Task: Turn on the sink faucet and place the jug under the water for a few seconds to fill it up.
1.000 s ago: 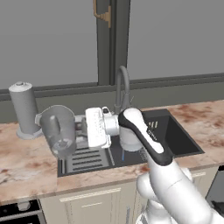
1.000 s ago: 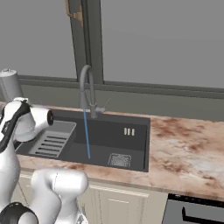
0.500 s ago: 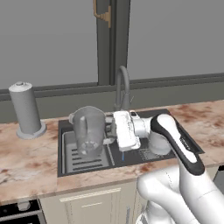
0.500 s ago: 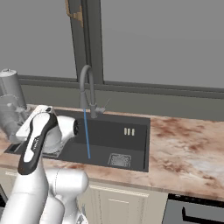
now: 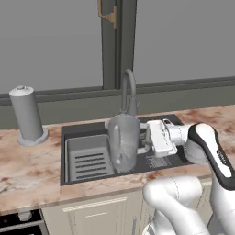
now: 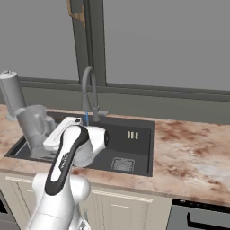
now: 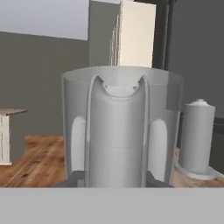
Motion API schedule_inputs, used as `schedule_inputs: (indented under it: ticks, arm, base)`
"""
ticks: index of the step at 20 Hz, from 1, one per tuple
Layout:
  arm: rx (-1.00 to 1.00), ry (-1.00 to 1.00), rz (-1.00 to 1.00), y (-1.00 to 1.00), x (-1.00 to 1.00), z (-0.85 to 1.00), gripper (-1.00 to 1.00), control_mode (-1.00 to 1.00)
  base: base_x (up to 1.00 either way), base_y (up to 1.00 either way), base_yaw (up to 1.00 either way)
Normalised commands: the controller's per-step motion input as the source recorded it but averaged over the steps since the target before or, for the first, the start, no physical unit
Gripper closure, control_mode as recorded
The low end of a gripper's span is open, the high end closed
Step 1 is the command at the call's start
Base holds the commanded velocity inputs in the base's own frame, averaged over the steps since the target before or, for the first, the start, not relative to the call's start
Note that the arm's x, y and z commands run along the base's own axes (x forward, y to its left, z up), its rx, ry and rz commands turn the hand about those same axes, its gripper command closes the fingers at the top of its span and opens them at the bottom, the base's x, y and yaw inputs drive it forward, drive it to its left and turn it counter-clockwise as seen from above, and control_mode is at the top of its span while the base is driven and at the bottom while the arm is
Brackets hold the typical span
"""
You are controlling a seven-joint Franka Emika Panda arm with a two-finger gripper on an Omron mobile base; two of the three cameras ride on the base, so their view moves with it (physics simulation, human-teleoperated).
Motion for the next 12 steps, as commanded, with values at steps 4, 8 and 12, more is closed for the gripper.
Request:
schedule_inputs:
  ticks: [4,8,12]
  arm:
    - [0.00,0.21,0.00,-0.96,0.37,-0.53,1.00,-1.00]
    - [0.00,0.19,0.00,-0.97,0.43,-0.46,1.00,-1.00]
    - [-0.02,0.22,0.00,-0.80,0.58,-0.39,1.00,-1.00]
  base:
    - [0.00,0.00,0.00]
    - [0.00,0.00,0.00]
    - [0.00,0.00,0.00]
